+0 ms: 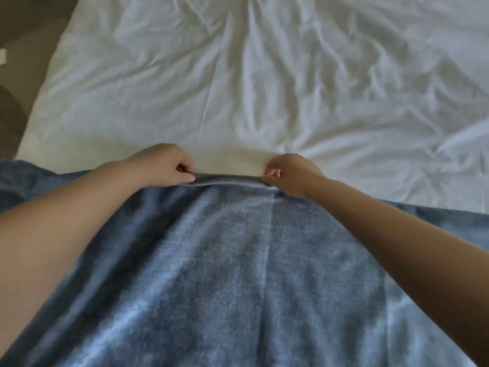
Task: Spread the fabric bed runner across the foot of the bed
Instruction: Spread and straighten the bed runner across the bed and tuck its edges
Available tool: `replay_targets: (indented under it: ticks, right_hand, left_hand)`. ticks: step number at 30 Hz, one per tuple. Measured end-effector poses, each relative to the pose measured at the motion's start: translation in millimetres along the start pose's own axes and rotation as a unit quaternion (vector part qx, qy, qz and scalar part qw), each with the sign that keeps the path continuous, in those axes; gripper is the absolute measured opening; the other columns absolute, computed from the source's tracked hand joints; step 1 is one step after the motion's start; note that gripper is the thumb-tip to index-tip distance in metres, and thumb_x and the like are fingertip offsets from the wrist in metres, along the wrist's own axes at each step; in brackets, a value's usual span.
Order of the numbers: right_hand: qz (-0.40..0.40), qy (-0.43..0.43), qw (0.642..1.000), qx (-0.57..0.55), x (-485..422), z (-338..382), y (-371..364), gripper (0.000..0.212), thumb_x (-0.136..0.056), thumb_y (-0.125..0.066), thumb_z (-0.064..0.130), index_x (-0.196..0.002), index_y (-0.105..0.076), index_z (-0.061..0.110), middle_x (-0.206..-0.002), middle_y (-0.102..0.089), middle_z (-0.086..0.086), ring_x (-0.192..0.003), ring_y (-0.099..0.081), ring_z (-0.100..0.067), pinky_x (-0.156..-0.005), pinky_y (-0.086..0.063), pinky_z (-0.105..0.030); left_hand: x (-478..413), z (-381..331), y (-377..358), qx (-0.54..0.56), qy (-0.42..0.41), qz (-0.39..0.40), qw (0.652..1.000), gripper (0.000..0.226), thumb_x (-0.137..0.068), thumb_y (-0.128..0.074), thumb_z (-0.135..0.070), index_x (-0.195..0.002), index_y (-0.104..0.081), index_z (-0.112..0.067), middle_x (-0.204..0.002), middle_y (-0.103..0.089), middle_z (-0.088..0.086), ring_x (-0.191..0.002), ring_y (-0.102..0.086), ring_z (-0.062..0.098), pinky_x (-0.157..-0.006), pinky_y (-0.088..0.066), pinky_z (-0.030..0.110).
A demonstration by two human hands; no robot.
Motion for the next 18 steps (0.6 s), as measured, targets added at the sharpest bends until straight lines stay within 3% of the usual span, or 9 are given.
replay_targets:
  ticks: [4, 7, 10, 12, 15, 18]
  right_hand:
    - [-0.051, -0.021, 0.998, 0.033, -2.5, -5.1, 0.9, 0.018, -0.093, -0.054, 0.036, -0.082, -0.061, 0.024, -0.086, -0.065, 0.006, -0.077, -0.060, -0.014, -0.073, -0.049, -0.032]
    - [-0.069, -0.003, 0.994, 0.080, -1.6, 2.4, -0.3, 0.019, -0.094, -0.049, 0.034, -0.083, -0.058, 0.022, -0.087, -0.059, 0.005, -0.080, -0.056, -0.017, -0.078, -0.045, -0.033]
    - [-0.022, -0.023, 0.998, 0.061, -3.3, 0.8, -1.4, 0.016, -0.093, -0.048, 0.035, -0.085, -0.059, 0.027, -0.090, -0.062, 0.006, -0.082, -0.060, -0.016, -0.077, -0.050, -0.034]
    - [-0.003, -0.040, 0.998, 0.048, -5.8, 1.4, 0.1, 0.020, -0.094, -0.047, 0.039, -0.091, -0.061, 0.025, -0.093, -0.064, 0.003, -0.082, -0.061, -0.017, -0.078, -0.053, -0.036]
    - [0.001, -0.059, 0.998, 0.039, -11.2, 14.4, -1.1, 0.033, -0.093, -0.045, 0.047, -0.095, -0.065, 0.020, -0.091, -0.065, -0.002, -0.079, -0.060, -0.019, -0.075, -0.052, -0.034]
    - [-0.007, -0.066, 0.998, 0.010, -22.5, 45.9, -11.3, 0.039, -0.090, -0.047, 0.051, -0.084, -0.066, 0.018, -0.081, -0.064, -0.001, -0.076, -0.059, -0.020, -0.065, -0.046, -0.031]
  left_hand:
    - [-1.4, 7.7, 13.5, -0.068, 0.023, -0.119, 0.990, 0.016, -0.088, -0.062, -0.035, -0.085, -0.069, -0.022, -0.089, -0.067, -0.003, -0.081, -0.059, 0.020, -0.067, -0.043, 0.030]
    - [-2.5, 8.2, 12.0, -0.067, 0.021, -0.148, 0.986, 0.022, -0.087, -0.061, -0.042, -0.085, -0.069, -0.022, -0.088, -0.069, -0.001, -0.082, -0.061, 0.024, -0.068, -0.047, 0.031]
    - [0.9, 31.9, 9.5, -0.013, 0.049, -0.093, 0.994, 0.043, -0.088, -0.050, -0.054, -0.073, -0.064, -0.017, -0.074, -0.064, 0.001, -0.070, -0.058, 0.021, -0.062, -0.043, 0.031]
    - [4.2, 55.8, 10.6, 0.024, 0.078, -0.047, 0.996, 0.047, -0.091, -0.045, -0.051, -0.073, -0.064, -0.012, -0.076, -0.063, 0.005, -0.074, -0.058, 0.023, -0.066, -0.043, 0.032]
    - [13.3, 91.7, 15.4, 0.057, 0.109, -0.003, 0.992, 0.027, -0.087, -0.052, -0.030, -0.075, -0.068, -0.013, -0.084, -0.066, 0.004, -0.087, -0.059, 0.025, -0.078, -0.045, 0.034]
    - [28.2, 123.1, 20.2, 0.070, 0.117, 0.016, 0.991, 0.017, -0.083, -0.057, -0.019, -0.074, -0.071, -0.021, -0.087, -0.069, 0.001, -0.087, -0.060, 0.022, -0.082, -0.048, 0.033]
Point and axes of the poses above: each hand's wrist, its own x-axis away from the middle knuckle, its own y-axis out of the back of the hand, z = x × y, the point moved 10 cm from there along -x, towards the middle knuckle
